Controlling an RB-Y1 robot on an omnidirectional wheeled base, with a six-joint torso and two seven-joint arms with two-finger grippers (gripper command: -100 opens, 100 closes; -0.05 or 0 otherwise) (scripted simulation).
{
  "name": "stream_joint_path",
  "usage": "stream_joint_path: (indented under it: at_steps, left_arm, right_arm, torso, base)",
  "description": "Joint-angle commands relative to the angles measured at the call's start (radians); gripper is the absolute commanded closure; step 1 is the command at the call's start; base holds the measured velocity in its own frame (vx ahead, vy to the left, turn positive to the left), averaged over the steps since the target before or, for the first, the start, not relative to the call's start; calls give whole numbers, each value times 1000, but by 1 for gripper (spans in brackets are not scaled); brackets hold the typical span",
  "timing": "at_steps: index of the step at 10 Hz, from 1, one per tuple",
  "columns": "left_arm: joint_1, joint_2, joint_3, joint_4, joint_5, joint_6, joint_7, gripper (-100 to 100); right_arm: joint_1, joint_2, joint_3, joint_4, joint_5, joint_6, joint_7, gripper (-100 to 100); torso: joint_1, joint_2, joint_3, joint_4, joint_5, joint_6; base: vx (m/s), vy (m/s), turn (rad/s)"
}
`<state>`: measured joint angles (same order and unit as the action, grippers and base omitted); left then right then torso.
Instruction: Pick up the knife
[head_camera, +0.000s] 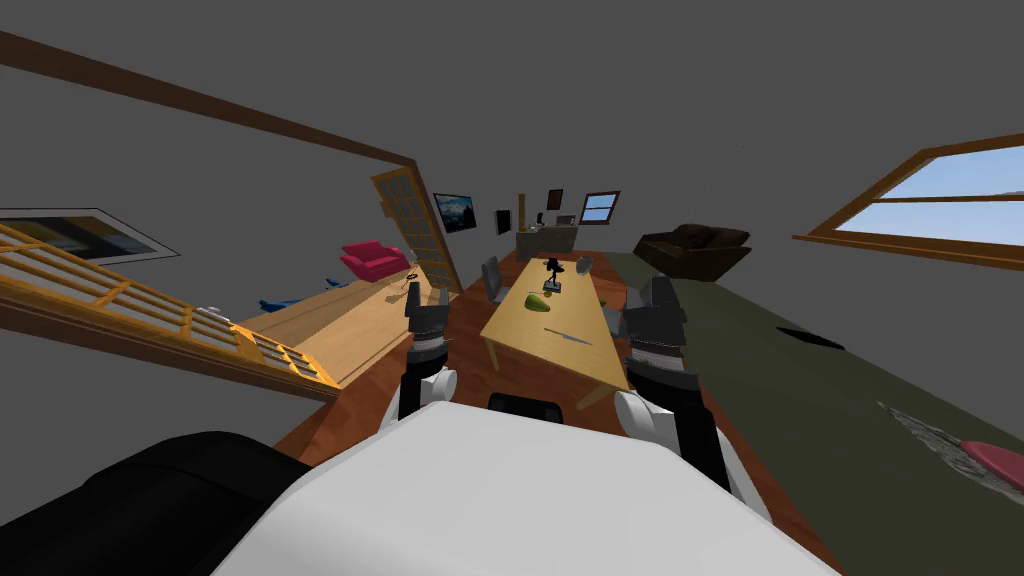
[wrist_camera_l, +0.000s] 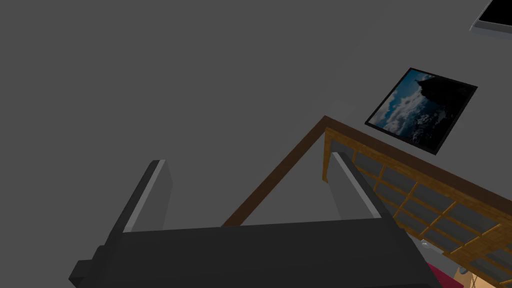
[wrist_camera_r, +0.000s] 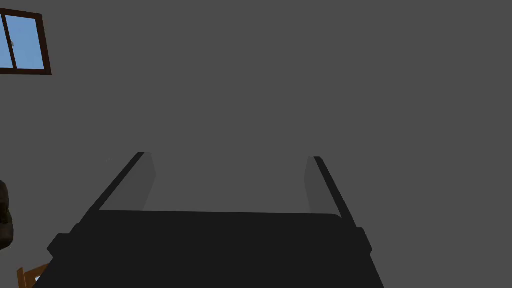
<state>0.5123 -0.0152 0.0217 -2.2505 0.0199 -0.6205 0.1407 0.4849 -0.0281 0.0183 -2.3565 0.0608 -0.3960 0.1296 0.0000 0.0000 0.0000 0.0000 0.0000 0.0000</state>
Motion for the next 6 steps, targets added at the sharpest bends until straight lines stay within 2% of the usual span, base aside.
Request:
stream_joint_path:
  at_steps: [1, 3, 6]
  left_arm:
    - [0, 0, 0, 0, 0, 0, 0, 0]
    - [0, 0, 0, 0, 0, 0, 0, 0]
    - [0, 0, 0, 0, 0, 0, 0, 0]
  right_arm:
    - [-13, -41, -1, 10, 3, 2, -1, -100]
    - [-32, -86, -1, 27, 10, 5, -2, -100]
    - [-74, -167, 2, 76, 26, 11, 0, -100]
  torso:
    - [0, 0, 0, 0, 0, 0]
    - [-5, 5, 3, 1, -1, 0]
    - [-8, 11, 7, 3, -2, 0]
  base:
    - [-52, -43, 34]
    - [-124, -83, 56]
    - [-169, -109, 82]
